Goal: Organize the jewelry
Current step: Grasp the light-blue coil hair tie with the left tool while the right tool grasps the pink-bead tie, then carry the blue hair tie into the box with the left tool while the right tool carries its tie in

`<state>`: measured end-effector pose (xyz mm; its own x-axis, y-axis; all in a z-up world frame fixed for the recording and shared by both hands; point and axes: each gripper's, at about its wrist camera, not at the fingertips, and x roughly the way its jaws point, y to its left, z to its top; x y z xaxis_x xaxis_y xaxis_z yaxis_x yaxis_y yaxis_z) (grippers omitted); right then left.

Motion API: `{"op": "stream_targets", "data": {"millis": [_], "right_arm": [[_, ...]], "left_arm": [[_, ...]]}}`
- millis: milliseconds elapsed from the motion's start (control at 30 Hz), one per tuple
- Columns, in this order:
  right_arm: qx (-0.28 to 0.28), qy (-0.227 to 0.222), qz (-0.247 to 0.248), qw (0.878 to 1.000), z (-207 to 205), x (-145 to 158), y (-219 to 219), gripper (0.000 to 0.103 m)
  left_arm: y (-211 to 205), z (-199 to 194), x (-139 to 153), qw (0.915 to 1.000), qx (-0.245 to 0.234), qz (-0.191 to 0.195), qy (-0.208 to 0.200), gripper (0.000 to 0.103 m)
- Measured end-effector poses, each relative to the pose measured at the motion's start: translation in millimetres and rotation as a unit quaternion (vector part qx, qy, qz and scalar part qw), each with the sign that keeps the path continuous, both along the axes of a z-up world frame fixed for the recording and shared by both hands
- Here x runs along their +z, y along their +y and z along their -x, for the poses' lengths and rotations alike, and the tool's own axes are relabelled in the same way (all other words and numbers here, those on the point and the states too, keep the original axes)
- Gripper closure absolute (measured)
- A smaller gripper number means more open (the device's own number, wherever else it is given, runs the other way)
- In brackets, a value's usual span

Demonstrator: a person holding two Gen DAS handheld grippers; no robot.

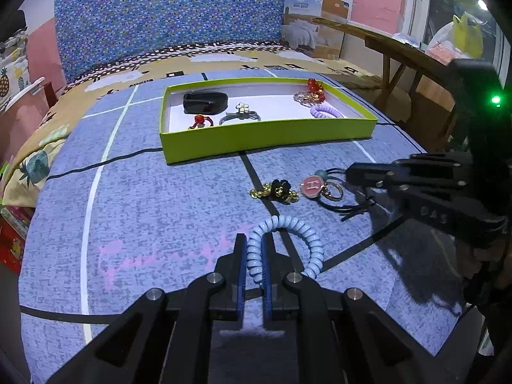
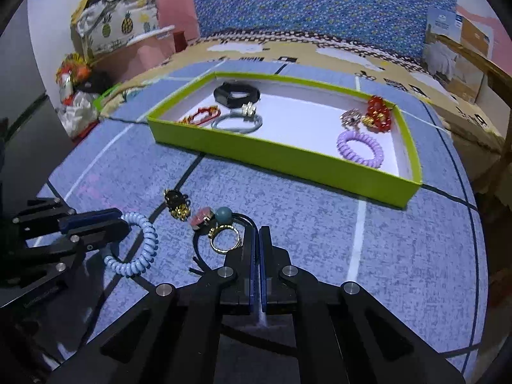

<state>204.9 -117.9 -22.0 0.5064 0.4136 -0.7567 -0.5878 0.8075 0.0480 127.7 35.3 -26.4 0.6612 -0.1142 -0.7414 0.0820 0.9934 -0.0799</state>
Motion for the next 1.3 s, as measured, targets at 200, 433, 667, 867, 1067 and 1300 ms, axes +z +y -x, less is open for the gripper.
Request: {"op": "stream_targets", "data": {"millis": [200, 433, 667, 867, 1067, 1300], "right_arm": [[-0.015, -0.019, -0.013, 1.0, 5, 16, -13, 0.102], [-0.033, -0.028, -0.032, 0.999, 9, 29, -29, 0.102], [-0.041, -0.05, -0.058, 0.996, 13, 49, -38, 0.102], [-0.043, -0.061, -0.077, 0.994, 13, 60, -40, 0.102], [-0.042, -0.067, -0.086, 0.993, 8, 67, -40, 0.102], [-0.039, -0.068, -0.091, 0.993, -4, 70, -37, 0.102]], "left_arm": [[1, 2, 3, 1.0, 0.003, 0.002, -0.003, 0.094], [2, 5, 9, 0.9999, 0.004, 0.005, -0.009, 0.094], [2, 4, 27, 0.9995, 0.002, 0.008, -0.031, 0.094], [-1, 0, 47, 0.9982, -0.001, 0.006, -0.06, 0.094], [-3, -10, 57, 0.9973, -0.002, 0.007, -0.073, 0.094], [2, -28, 58, 0.9974, 0.007, 0.01, -0.071, 0.094]]}}
